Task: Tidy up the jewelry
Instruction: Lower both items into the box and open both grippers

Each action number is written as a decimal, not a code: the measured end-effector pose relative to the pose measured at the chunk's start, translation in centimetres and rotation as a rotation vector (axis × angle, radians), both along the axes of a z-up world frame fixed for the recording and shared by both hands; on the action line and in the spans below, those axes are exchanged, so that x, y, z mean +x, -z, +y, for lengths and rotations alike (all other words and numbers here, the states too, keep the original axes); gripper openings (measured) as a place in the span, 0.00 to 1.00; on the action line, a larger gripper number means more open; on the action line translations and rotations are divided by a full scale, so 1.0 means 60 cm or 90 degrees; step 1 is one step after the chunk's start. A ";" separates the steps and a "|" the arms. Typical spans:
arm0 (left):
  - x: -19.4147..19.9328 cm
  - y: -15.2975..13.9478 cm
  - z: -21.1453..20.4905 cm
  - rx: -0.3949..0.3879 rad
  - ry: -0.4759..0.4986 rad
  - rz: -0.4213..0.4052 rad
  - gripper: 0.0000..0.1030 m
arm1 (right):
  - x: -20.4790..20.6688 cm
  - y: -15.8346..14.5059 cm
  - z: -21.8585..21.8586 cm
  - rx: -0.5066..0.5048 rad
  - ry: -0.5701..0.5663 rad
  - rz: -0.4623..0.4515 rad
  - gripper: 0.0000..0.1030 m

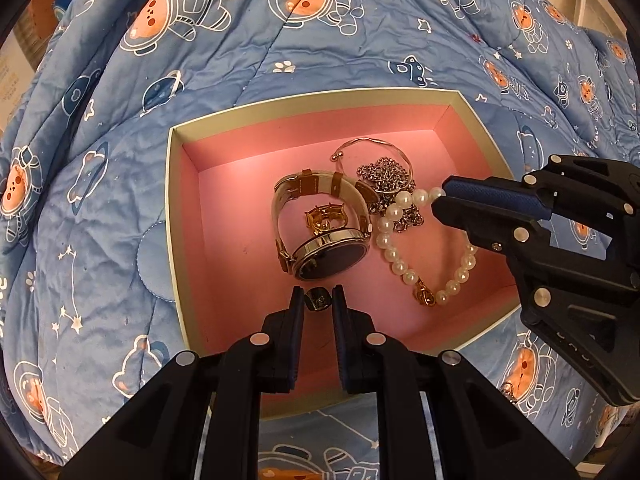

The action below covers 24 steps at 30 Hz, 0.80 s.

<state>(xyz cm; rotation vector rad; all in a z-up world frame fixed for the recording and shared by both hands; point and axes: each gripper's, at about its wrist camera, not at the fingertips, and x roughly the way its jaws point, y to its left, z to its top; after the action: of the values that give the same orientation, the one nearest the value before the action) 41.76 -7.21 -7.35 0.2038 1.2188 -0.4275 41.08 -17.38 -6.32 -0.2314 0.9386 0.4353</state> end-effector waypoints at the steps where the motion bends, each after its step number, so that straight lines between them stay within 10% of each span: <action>1: 0.001 0.000 -0.001 0.002 0.001 -0.002 0.13 | -0.001 0.000 0.000 -0.003 -0.006 -0.004 0.10; 10: 0.003 0.003 -0.008 0.010 0.005 -0.010 0.28 | -0.007 0.000 0.003 -0.038 -0.037 -0.035 0.12; 14: 0.001 0.002 -0.006 0.010 0.002 -0.014 0.29 | -0.008 -0.010 -0.001 -0.030 -0.026 -0.058 0.42; 22: -0.017 -0.014 0.001 0.000 0.005 -0.036 0.48 | -0.005 -0.039 -0.029 -0.017 0.013 -0.097 0.46; 24: -0.024 -0.023 0.001 -0.008 0.006 -0.050 0.54 | -0.005 -0.044 -0.046 -0.008 0.041 -0.103 0.68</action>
<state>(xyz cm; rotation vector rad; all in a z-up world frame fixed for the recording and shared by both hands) 40.32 -7.13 -5.97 0.2140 1.1379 -0.4314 40.75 -20.13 -3.65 -0.2434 0.7874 0.3468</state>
